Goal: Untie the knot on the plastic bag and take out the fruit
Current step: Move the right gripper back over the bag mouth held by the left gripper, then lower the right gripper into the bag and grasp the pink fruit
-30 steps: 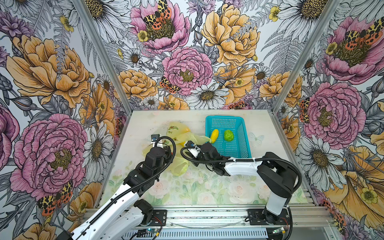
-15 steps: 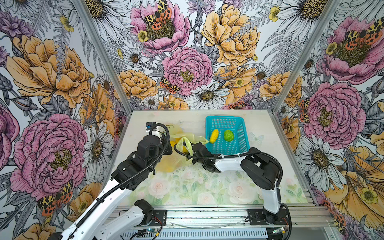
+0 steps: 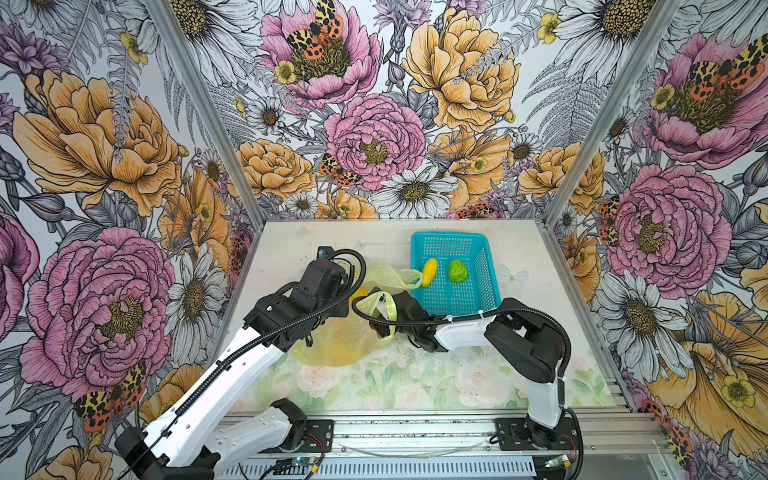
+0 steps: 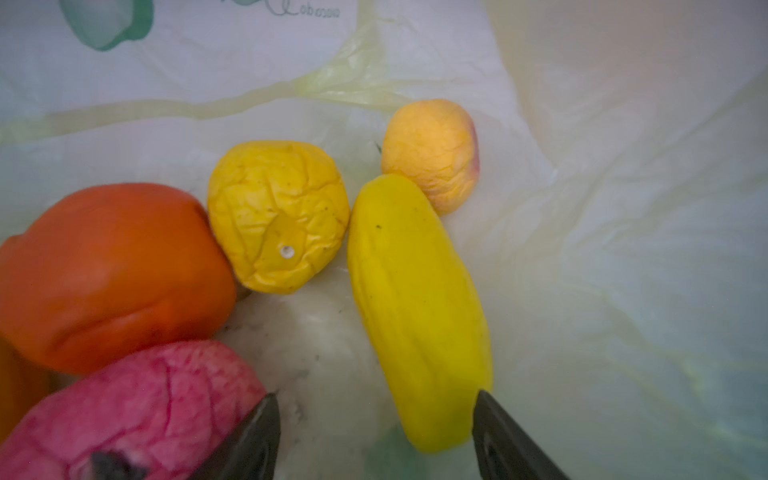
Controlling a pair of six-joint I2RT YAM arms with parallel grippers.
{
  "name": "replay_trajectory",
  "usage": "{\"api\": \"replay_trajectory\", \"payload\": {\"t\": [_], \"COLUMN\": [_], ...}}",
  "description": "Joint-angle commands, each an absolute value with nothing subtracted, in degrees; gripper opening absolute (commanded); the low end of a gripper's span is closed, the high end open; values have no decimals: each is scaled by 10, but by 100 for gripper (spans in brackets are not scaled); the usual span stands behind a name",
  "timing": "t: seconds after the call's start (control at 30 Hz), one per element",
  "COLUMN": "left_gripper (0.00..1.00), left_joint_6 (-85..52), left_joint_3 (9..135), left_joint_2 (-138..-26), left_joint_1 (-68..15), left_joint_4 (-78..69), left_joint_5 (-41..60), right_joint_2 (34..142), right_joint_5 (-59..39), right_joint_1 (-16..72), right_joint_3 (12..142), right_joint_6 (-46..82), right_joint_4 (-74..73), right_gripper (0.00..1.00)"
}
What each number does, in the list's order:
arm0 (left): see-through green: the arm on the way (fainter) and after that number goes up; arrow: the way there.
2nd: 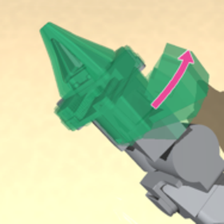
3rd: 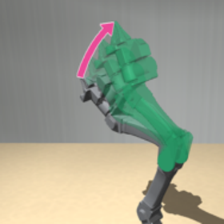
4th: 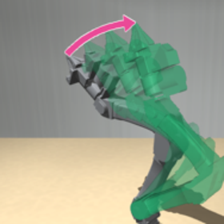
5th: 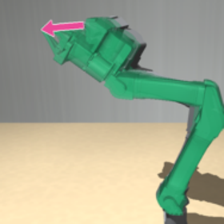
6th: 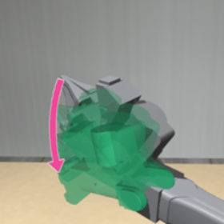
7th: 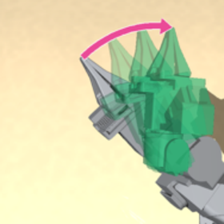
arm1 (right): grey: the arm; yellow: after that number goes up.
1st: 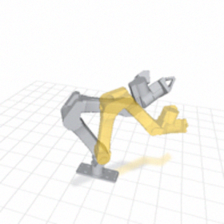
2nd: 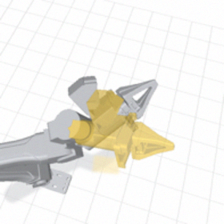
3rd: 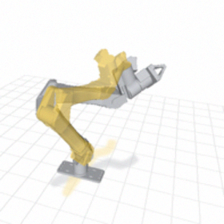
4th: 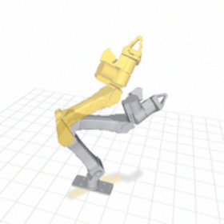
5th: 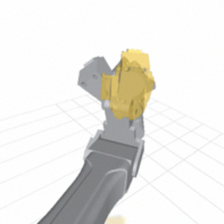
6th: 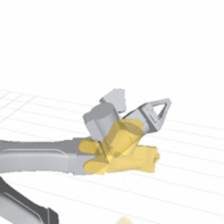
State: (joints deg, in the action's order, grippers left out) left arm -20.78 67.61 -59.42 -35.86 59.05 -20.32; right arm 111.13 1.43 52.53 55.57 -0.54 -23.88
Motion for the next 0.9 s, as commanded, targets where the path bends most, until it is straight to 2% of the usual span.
{"api": "replay_trajectory", "payload": {"t": [0.0,0.23,0.47,0.67,0.87], "left_gripper": [0,0,0,0,0], "left_joint_6": [-190,-196,-198,-200,-201], "left_joint_3": [677,669,667,665,665], "left_joint_2": [-598,-591,-591,-583,-579], "left_joint_1": [-367,-371,-377,-379,-380], "left_joint_4": [614,613,613,613,613], "left_joint_5": [-225,-217,-217,-221,-217], "right_joint_2": [1058,1027,1066,1121,1175], "right_joint_5": [-82,-130,-227,-219,-179], "right_joint_1": [528,529,530,535,540], "right_joint_3": [519,493,528,595,640], "right_joint_6": [-30,-38,-48,-50,-60], "right_joint_4": [-295,-293,-266,-207,-177], "right_gripper": [71,69,77,82,82]}}
